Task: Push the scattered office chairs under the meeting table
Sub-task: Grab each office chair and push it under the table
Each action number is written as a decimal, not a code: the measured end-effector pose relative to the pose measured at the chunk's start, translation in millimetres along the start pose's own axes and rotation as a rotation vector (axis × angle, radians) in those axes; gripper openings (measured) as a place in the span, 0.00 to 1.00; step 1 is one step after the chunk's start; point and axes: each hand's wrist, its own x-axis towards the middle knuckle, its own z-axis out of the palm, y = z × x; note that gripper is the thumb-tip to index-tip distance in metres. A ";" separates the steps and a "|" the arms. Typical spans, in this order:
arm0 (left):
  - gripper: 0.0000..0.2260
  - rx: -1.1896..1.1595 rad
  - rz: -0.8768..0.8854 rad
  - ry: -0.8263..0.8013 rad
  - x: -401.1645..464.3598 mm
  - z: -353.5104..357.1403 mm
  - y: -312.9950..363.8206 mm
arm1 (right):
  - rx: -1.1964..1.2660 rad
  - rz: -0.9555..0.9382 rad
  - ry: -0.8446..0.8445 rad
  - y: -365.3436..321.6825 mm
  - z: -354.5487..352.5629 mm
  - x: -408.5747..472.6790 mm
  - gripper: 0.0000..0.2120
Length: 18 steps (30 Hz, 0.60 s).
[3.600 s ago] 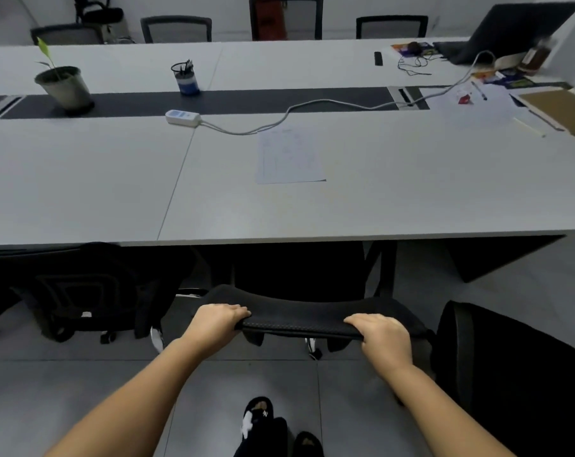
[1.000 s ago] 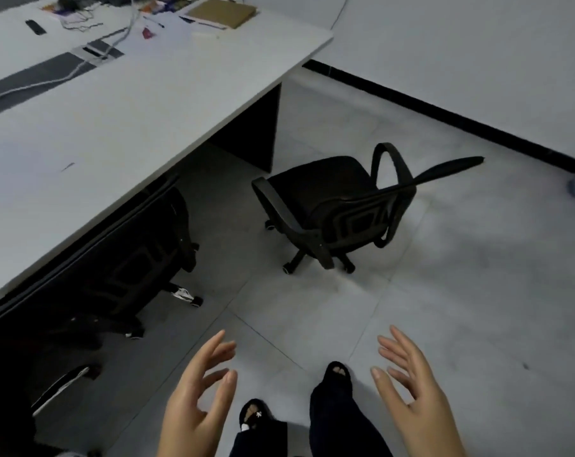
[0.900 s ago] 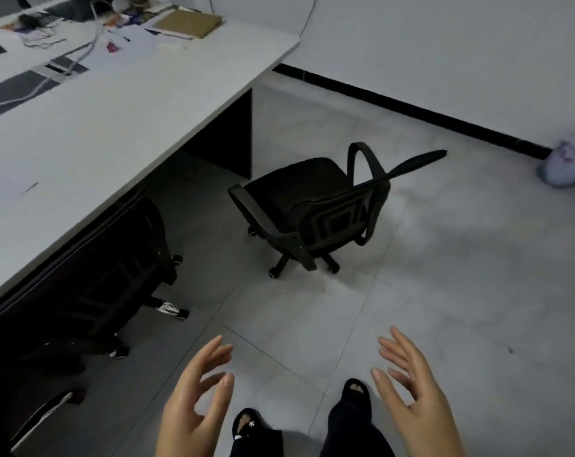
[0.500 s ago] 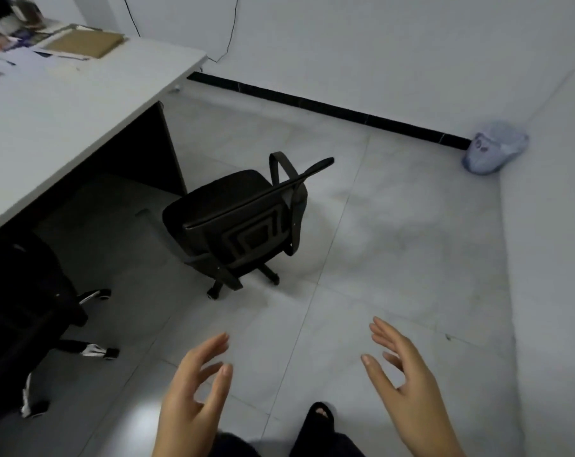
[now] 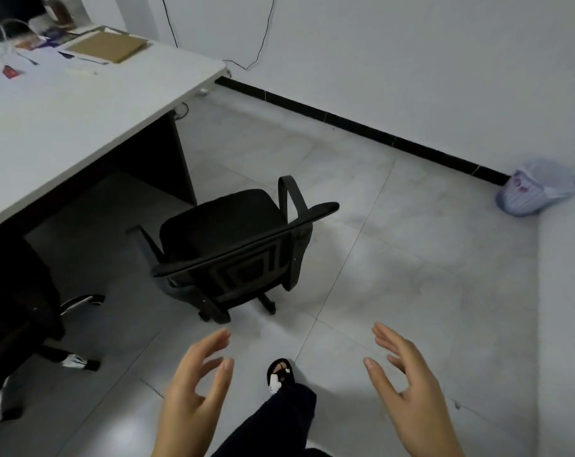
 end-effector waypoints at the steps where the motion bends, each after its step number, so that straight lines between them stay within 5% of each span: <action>1: 0.13 0.004 0.006 0.000 15.3 5.2 2.5 | -0.009 -0.015 -0.003 1.4 -1.9 17.3 0.22; 8: 0.18 0.262 0.067 0.013 126.2 11.6 17.0 | -0.035 -0.097 -0.102 -10.1 6.9 146.7 0.20; 13: 0.21 0.607 0.036 -0.039 183.0 10.0 -0.1 | -0.190 -0.181 -0.352 -12.7 36.0 229.8 0.21; 18: 0.23 0.883 -0.147 -0.273 216.1 11.4 -31.4 | -0.558 -0.415 -0.715 16.2 81.7 301.8 0.27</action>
